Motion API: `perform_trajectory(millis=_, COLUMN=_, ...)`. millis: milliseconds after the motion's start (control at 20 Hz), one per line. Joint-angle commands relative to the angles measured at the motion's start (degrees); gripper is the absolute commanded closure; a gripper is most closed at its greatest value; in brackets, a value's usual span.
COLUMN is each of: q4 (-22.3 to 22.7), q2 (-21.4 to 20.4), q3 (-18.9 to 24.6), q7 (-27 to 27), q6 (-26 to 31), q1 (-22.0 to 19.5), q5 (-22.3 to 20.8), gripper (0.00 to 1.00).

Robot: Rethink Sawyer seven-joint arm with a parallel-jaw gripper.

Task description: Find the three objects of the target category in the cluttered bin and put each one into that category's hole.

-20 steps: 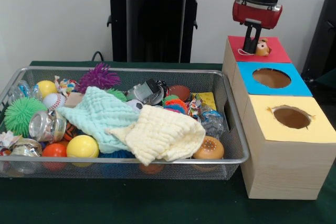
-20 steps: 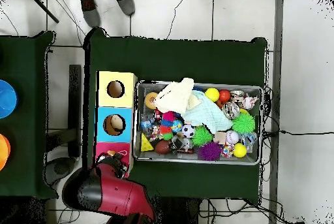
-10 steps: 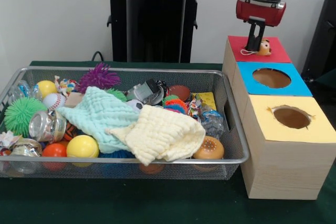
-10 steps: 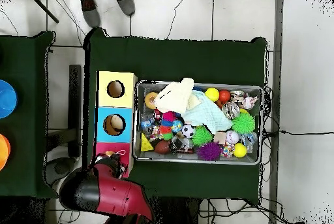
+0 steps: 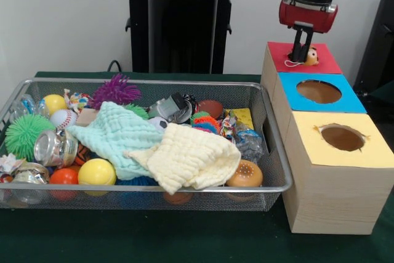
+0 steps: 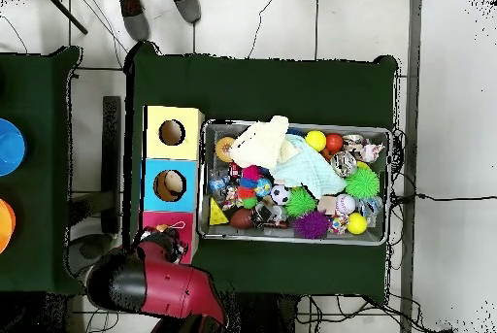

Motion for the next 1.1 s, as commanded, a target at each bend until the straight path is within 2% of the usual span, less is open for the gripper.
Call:
perform_trajectory(millis=50, q4=-4.67, q2=4.59, q3=5.34, q7=8.0, q6=5.56, q1=1.02, q5=-0.86, gripper=1.0)
perform_trajectory(millis=500, q4=-2.48, q2=-1.45, q3=5.58, q7=7.29, q6=10.89, q1=-0.09, q5=-1.43, gripper=1.0)
perform_trajectory(millis=600, q4=-2.75, q2=-1.48, q3=5.17, q7=7.22, q6=11.38, q1=0.09, q5=-1.63, gripper=1.0)
perform_trajectory(millis=850, q4=-3.28, q2=2.99, q3=6.3, q7=6.82, q6=5.46, q1=-0.72, q5=-1.6, gripper=1.0)
perform_trajectory(millis=1100, q4=-2.28, q2=1.03, q3=6.18, q7=6.61, q6=7.16, q1=-0.86, q5=-1.76, gripper=1.0)
